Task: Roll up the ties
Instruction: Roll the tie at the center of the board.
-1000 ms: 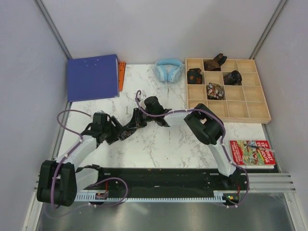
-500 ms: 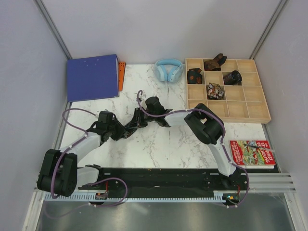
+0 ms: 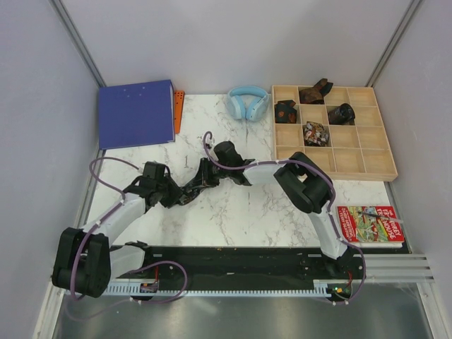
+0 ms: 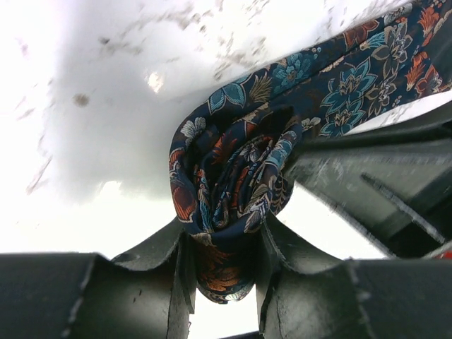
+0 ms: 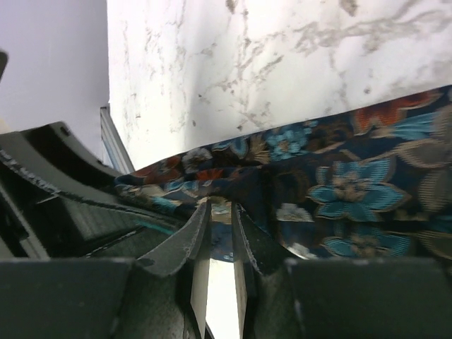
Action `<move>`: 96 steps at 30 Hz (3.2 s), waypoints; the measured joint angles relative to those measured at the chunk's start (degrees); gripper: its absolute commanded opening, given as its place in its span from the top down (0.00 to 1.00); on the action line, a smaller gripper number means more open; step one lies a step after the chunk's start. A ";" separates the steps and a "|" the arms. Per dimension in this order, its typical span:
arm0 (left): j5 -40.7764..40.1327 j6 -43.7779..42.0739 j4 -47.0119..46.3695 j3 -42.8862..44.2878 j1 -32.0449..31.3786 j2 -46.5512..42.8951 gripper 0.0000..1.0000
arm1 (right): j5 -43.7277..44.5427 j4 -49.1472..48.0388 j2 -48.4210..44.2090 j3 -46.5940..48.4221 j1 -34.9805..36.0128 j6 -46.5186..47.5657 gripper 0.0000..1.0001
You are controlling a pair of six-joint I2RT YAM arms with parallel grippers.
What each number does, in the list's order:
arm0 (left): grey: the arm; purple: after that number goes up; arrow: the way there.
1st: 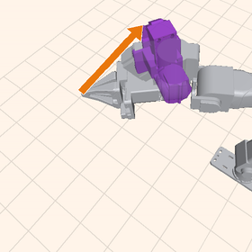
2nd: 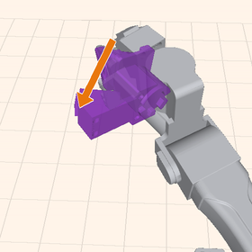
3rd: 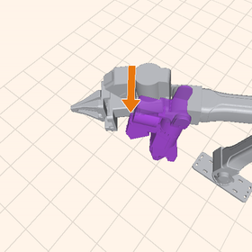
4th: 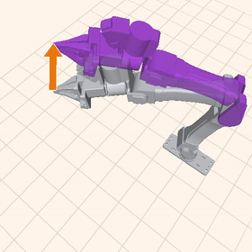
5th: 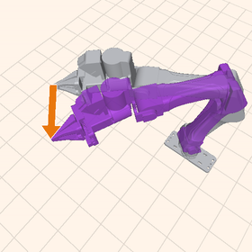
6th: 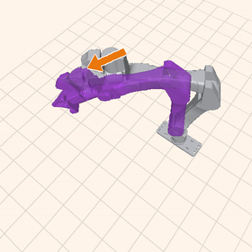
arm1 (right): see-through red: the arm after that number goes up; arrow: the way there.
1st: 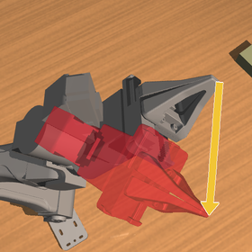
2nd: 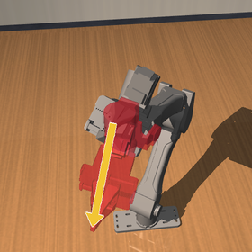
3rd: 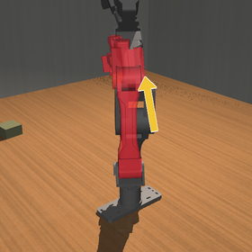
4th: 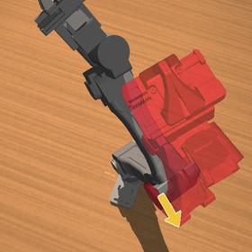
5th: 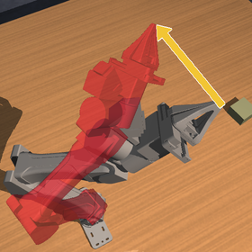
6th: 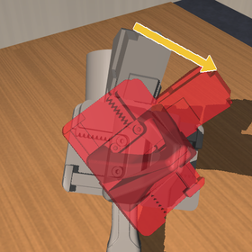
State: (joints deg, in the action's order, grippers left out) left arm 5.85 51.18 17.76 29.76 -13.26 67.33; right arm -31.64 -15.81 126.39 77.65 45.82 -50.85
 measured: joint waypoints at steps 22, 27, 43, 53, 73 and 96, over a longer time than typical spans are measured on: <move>-1.01 -3.04 17.31 5.09 0.00 -3.37 0.74 | 8.09 2.27 -6.43 -6.84 5.29 -2.69 0.76; -1.38 -3.74 20.24 6.73 0.00 -4.20 0.74 | 9.64 4.22 -6.40 -5.03 6.71 -2.51 0.76; -6.73 -10.60 33.62 15.89 0.04 1.62 0.73 | 11.41 4.42 -1.95 1.60 11.78 -4.09 0.76; -12.02 -15.69 40.41 25.70 -2.69 13.90 0.73 | 11.23 7.15 0.46 6.03 11.76 -3.85 0.74; -27.30 -16.55 45.20 38.01 -10.64 30.62 0.74 | 5.62 11.21 -9.44 -8.41 0.55 -0.63 0.68; -39.87 -11.98 54.55 52.72 -19.45 51.43 0.45 | 6.19 13.40 -28.94 -24.90 -3.56 0.33 0.68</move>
State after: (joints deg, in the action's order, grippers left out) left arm -34.02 39.20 72.31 82.48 -32.71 118.76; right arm -25.45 -2.42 97.45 52.75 42.26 -50.52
